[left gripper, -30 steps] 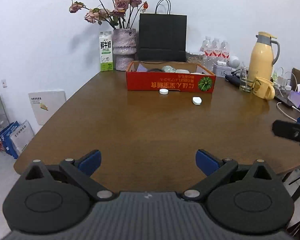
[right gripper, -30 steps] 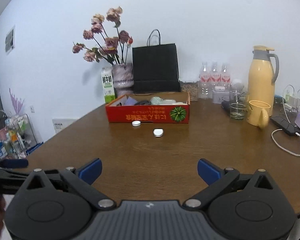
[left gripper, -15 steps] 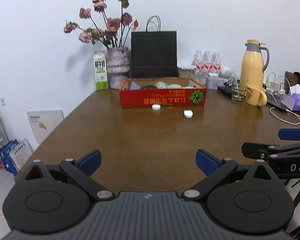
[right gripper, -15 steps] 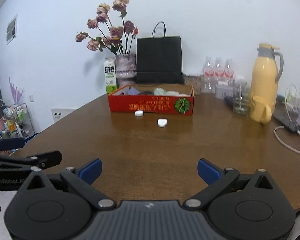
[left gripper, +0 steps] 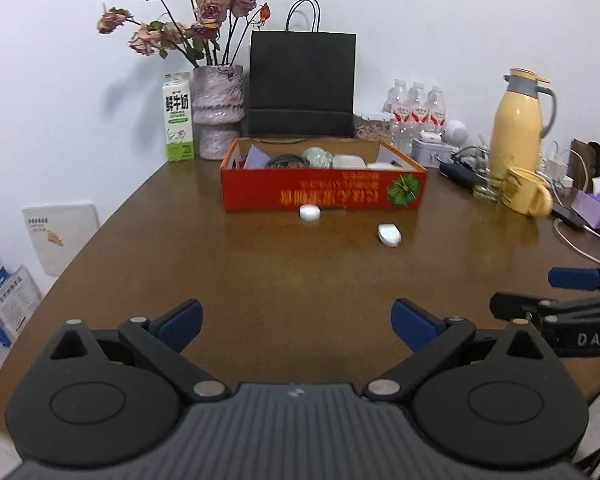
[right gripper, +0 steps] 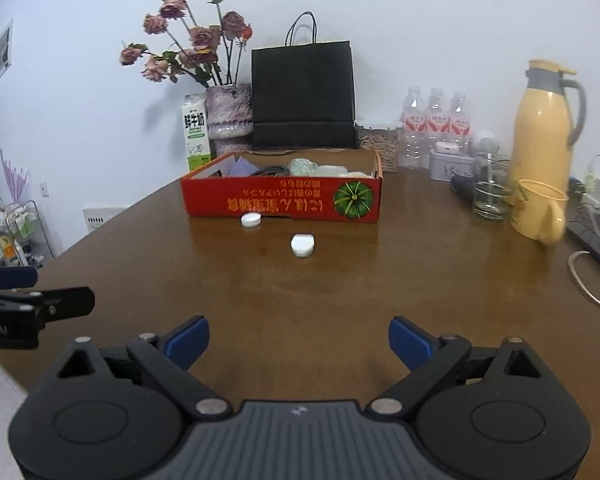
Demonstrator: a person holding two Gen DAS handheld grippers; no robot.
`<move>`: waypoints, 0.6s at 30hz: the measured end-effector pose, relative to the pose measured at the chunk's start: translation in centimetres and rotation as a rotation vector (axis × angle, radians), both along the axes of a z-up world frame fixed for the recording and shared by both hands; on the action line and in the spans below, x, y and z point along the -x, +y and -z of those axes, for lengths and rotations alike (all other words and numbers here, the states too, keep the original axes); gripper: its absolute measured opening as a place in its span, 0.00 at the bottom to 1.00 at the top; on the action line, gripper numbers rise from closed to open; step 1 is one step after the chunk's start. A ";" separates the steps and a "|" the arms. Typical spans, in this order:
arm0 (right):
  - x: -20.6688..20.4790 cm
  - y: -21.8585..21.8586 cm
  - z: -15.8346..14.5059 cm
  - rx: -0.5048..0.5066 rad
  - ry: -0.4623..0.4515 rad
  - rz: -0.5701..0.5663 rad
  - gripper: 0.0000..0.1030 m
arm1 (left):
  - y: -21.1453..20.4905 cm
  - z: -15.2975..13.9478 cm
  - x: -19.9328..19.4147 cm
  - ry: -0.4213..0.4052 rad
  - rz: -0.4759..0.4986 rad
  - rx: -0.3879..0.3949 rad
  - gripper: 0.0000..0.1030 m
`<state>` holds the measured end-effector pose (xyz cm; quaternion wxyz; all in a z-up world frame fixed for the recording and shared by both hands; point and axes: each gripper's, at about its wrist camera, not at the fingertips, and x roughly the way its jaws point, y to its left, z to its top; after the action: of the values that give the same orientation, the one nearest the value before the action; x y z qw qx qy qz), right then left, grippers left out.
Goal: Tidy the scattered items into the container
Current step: 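Withdraw both tools and move toward the two white caps on the table, then grasp a white round cap with the left tool while the right tool grasps the other white cap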
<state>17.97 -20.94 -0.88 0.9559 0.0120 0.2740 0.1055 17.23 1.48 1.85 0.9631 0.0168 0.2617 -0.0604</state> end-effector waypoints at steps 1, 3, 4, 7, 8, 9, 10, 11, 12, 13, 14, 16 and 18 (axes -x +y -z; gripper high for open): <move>-1.4 0.2 0.0 -0.006 0.008 -0.006 0.90 | 0.0 0.0 -1.5 -0.001 0.005 -0.011 1.00; -3.7 0.7 0.1 -0.010 0.013 -0.024 0.85 | 0.0 -0.1 -4.6 0.006 0.014 -0.012 0.99; -4.9 1.1 0.3 -0.003 0.016 -0.035 0.84 | 0.1 -0.1 -6.3 0.016 0.029 -0.002 0.99; -8.9 2.2 1.2 0.037 0.011 -0.049 0.78 | 0.1 0.3 -11.1 0.056 0.096 0.030 0.97; -10.2 2.5 1.6 0.055 0.018 -0.054 0.78 | 0.0 0.6 -12.4 0.060 0.100 0.034 0.95; -11.5 2.7 2.0 0.073 0.028 -0.065 0.77 | -0.1 0.9 -14.1 0.070 0.098 0.033 0.94; -13.0 3.0 2.6 0.091 0.041 -0.075 0.72 | -0.3 1.3 -15.5 0.079 0.107 0.032 0.92; -14.3 3.2 3.0 0.104 0.056 -0.077 0.68 | -0.6 1.7 -17.0 0.088 0.111 0.033 0.87; -15.6 3.3 3.5 0.112 0.074 -0.084 0.64 | -0.8 2.2 -18.3 0.091 0.107 0.035 0.85; -16.9 3.4 4.1 0.109 0.098 -0.088 0.58 | -1.2 2.6 -19.5 0.091 0.101 0.035 0.81; -17.9 3.5 4.6 0.099 0.120 -0.095 0.56 | -1.5 3.2 -20.7 0.086 0.092 0.033 0.78; -19.2 3.5 5.1 0.086 0.125 -0.101 0.54 | -2.0 4.3 -22.4 0.076 0.090 0.030 0.76; -19.8 3.7 5.3 0.095 0.116 -0.121 0.51 | -2.3 5.3 -24.2 0.096 0.101 0.060 0.74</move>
<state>37.79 -17.28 -6.16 0.9297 -0.0440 0.3338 0.1491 41.39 -0.81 -3.42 0.9453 -0.0017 0.3044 -0.1176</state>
